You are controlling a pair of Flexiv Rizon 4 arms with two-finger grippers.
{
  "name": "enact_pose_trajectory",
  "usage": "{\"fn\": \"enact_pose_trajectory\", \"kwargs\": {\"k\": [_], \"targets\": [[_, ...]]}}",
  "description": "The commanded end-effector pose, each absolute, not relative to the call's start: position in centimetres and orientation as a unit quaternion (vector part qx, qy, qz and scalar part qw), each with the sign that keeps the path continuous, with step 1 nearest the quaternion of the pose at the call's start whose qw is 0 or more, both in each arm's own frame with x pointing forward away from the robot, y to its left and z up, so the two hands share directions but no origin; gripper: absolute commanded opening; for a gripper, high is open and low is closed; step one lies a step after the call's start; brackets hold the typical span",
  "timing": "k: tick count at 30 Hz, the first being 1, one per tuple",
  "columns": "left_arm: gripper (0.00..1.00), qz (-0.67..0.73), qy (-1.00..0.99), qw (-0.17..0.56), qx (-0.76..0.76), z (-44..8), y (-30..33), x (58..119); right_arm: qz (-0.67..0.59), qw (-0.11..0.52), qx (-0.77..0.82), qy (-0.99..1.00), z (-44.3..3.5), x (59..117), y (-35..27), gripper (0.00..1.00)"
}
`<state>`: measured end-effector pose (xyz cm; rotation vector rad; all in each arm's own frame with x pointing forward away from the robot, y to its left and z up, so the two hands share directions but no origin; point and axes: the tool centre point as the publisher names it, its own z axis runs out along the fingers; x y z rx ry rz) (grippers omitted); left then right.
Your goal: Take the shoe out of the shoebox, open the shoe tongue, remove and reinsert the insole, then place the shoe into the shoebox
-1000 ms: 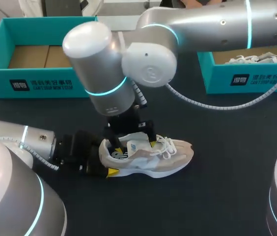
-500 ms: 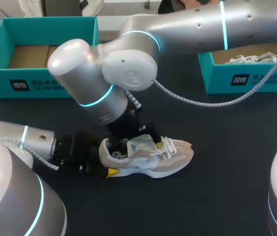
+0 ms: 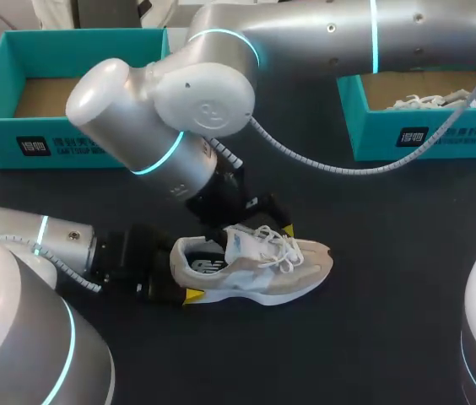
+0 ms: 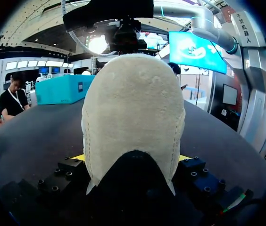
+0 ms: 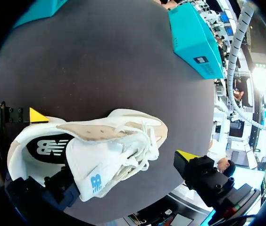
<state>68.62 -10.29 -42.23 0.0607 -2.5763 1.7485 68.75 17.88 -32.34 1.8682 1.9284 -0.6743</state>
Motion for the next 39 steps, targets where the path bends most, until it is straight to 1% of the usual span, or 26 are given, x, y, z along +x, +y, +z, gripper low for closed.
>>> {"fn": "enact_pose_trajectory", "kwargs": {"k": [1, 3, 4, 11, 22, 33, 34, 35, 36, 37, 38, 39], "targets": [[0.0, 0.56, -0.828, 0.013, 0.02, -42.3, -10.3, 68.5, -0.191, 0.213, 0.763, 0.579, -31.7, 68.3, 17.1, 0.47], [0.0, 0.56, -0.828, 0.013, 0.02, -42.3, -10.3, 68.5, -0.187, 0.211, 0.764, 0.58, -31.6, 68.4, 17.1, 0.06], [0.0, 0.56, -0.828, 0.013, 0.02, -42.3, -10.3, 68.5, -0.187, 0.21, 0.763, 0.581, -31.5, 68.5, 17.2, 0.0], [0.0, 0.56, -0.828, 0.013, 0.02, -42.3, -10.3, 68.5, -0.176, 0.186, 0.761, 0.596, -31.6, 69.2, 16.8, 0.0], [0.0, 0.56, -0.828, 0.013, 0.02, -42.3, -10.3, 68.5, -0.174, 0.164, 0.752, 0.614, -31.7, 69.8, 14.1, 0.0], [0.0, 0.56, -0.828, 0.013, 0.02, -42.3, -10.3, 68.5, -0.131, 0.154, 0.755, 0.624, -33.9, 69.5, 11.5, 0.0], [0.0, 0.56, -0.828, 0.013, 0.02, -42.3, -10.3, 68.5, -0.131, 0.153, 0.755, 0.625, -34.2, 69.5, 11.5, 0.07], [0.0, 0.56, -0.828, 0.013, 0.02, -42.3, -10.3, 68.5, -0.132, 0.153, 0.754, 0.625, -34.6, 69.4, 11.3, 0.19], [0.0, 0.56, -0.828, 0.013, 0.02, -42.3, -10.3, 68.5, -0.13, 0.15, 0.753, 0.627, -34.9, 69.4, 11.1, 0.24], [0.0, 0.56, -0.828, 0.013, 0.02, -42.3, -10.3, 68.5, -0.13, 0.15, 0.753, 0.627, -35.1, 69.3, 11.0, 0.26], [0.0, 0.56, -0.828, 0.013, 0.02, -42.3, -10.3, 68.5, -0.131, 0.149, 0.753, 0.628, -35.2, 69.2, 10.7, 0.32], [0.0, 0.56, -0.828, 0.013, 0.02, -42.3, -10.3, 68.5, -0.13, 0.149, 0.753, 0.628, -35.4, 69.2, 10.5, 0.34]]}}
